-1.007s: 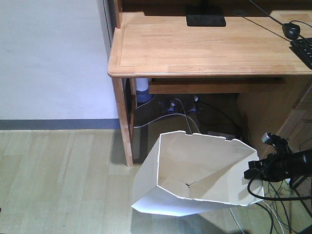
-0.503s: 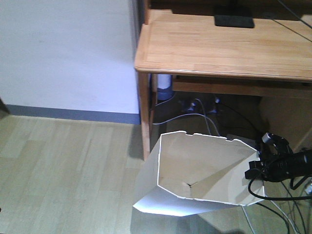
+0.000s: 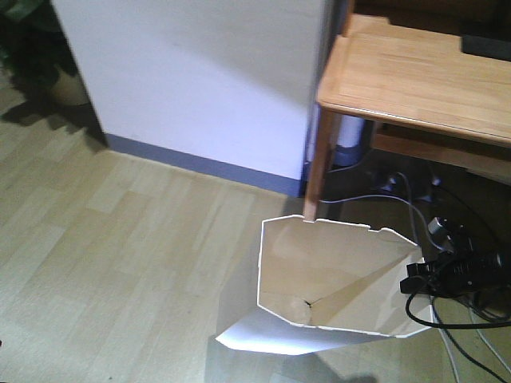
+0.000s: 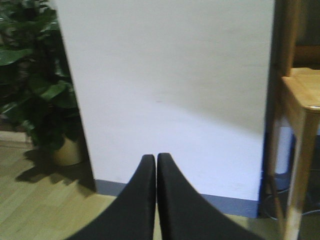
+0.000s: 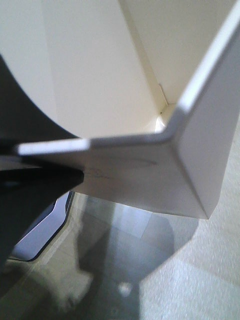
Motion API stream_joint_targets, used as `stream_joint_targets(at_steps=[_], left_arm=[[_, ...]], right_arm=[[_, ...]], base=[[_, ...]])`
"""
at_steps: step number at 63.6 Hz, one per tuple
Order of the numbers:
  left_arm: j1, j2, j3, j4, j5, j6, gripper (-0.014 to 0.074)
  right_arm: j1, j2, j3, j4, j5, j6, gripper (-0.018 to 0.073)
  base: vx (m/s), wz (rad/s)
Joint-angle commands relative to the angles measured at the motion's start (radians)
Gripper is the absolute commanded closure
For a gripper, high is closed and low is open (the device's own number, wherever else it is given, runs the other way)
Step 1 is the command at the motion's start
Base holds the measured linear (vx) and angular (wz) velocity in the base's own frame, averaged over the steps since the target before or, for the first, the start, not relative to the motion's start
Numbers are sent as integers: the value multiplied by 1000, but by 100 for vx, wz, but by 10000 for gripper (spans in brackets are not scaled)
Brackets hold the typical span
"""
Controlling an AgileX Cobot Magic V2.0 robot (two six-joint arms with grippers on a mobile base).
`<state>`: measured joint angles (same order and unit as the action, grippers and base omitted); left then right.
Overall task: Move trash bin to bedside with robot
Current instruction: 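Hold the bin in the right gripper while the base turns toward the bed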
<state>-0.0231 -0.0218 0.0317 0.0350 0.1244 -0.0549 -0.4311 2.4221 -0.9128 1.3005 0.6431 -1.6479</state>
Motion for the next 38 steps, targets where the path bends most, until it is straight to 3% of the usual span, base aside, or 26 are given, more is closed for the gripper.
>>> stream_joint_targets(at_steps=[1,38], left_arm=[[1,-6,-24,-1,-74,-4,603],[1,-6,-24,-1,-74,-4,603]], right_arm=[[-3,-69,-4,42,268,-5,564],[-3,-69,-4,42,266,-6,564]], base=[[-8,50],[-1,43]])
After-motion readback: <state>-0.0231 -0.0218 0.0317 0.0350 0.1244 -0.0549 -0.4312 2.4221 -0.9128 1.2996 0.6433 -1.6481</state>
